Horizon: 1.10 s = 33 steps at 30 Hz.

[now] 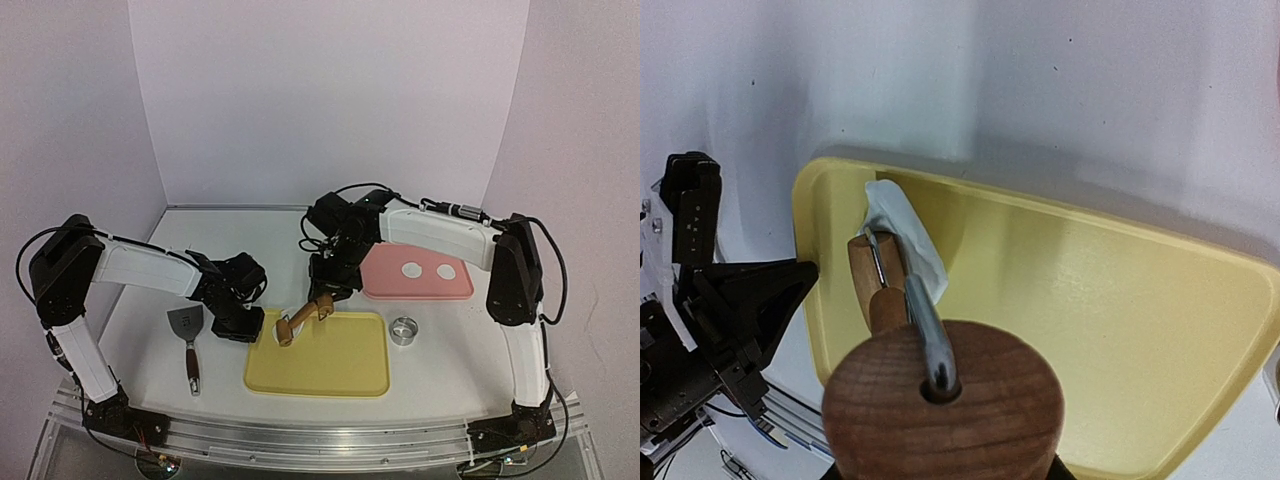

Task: Roll out the dumpling wrappers from the dough

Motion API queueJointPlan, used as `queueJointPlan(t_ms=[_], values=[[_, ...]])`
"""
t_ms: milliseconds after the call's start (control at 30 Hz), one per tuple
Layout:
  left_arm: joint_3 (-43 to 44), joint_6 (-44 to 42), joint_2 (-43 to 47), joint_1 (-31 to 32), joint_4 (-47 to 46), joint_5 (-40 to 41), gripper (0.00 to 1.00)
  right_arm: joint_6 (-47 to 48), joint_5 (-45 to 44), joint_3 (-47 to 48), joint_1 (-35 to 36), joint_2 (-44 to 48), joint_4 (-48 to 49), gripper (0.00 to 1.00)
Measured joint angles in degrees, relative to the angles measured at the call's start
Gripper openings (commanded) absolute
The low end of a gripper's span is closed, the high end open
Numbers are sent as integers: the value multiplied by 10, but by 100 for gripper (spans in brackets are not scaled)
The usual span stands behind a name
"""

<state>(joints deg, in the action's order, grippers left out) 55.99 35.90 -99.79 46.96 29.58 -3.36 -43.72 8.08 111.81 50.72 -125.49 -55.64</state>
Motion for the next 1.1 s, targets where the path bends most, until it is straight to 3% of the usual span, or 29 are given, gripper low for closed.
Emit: queueJointPlan(t_ms=[1100], values=[[1,0,0,0,2,0,0,4,14,75,12,-54,-16,0]])
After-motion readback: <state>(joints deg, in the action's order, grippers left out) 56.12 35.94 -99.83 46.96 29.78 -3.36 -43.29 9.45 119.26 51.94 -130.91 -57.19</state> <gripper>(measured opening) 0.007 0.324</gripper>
